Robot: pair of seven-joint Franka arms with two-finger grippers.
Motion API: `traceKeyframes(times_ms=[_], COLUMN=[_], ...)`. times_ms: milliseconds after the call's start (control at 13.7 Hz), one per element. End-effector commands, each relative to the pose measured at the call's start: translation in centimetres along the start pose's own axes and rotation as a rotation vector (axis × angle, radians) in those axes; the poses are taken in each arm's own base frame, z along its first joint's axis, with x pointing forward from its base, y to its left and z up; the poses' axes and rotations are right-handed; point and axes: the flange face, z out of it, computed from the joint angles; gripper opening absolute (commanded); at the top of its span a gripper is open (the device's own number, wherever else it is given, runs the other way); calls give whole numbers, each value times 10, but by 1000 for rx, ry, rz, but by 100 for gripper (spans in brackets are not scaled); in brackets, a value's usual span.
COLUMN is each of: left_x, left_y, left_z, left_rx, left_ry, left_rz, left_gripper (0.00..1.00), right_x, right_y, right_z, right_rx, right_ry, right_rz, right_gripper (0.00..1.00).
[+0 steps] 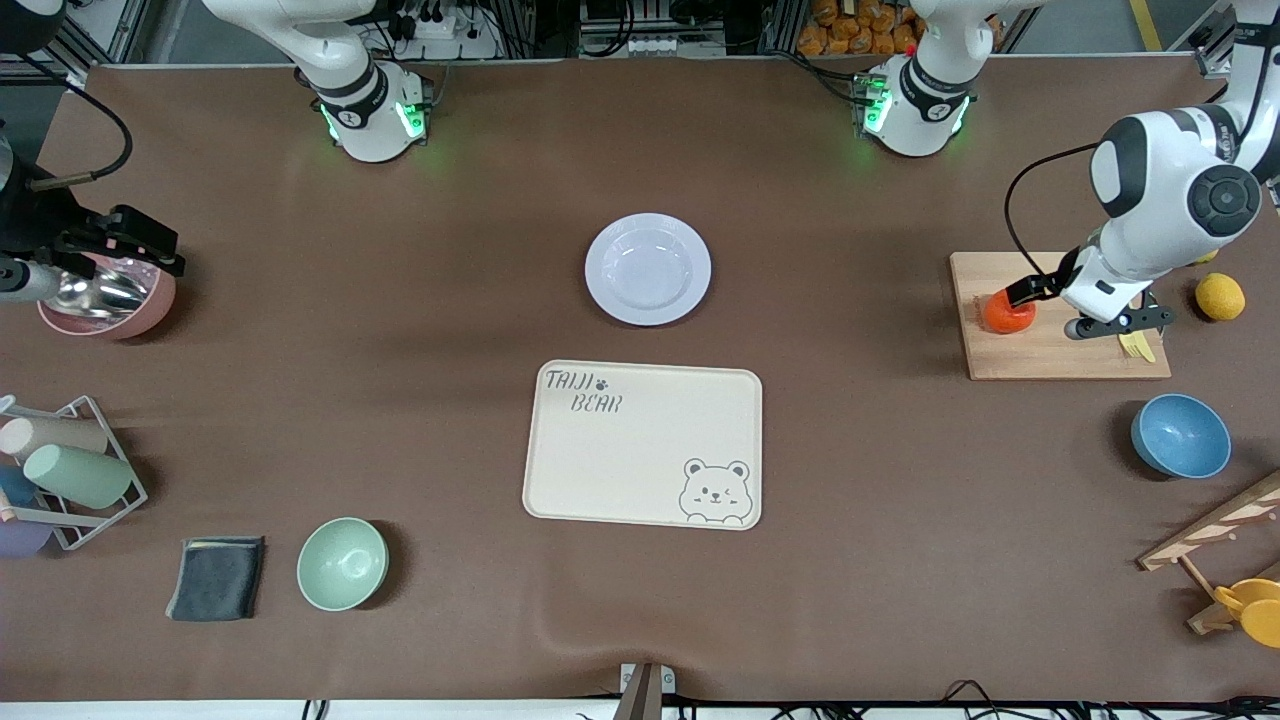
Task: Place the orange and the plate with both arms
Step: 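Close the left gripper on the orange and lift it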
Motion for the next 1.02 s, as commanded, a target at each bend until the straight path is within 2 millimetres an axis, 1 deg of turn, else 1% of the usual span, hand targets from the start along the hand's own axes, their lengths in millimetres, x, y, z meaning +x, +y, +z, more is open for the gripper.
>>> traceKeyframes(times_ms=[0,73,219,364,437,583,874,947], left_x=[-10,-11,-8,-8,-7,-7,-9,-8], left_y=[-1,-8,-9,-19,-19,-19,-18,-20], left_z=[18,30,47,60,64,66,87,89], left_rx=[4,-2,-9,-15,-17,-17,-26,-28], left_ry=[36,41,41,31,31,28,16,18], left_rz=[16,-1,-3,-25,-26,-25,-28,-34], left_gripper=[100,100,100,100,100,100,100,100], right_x=[2,2,5,5,5,5,5,5], right_y=[-1,-1,-1,-1,-2,-2,-2,-2], right_z=[-5,-5,0,0,0,1,1,1], right_rx=[4,4,4,4,3,3,3,3], right_ry=[-1,-1,-9,-9,-10,-12,-12,-12], right_rz=[3,3,3,1,1,-2,-2,-2], right_gripper=[100,100,100,100,100,100,100,100])
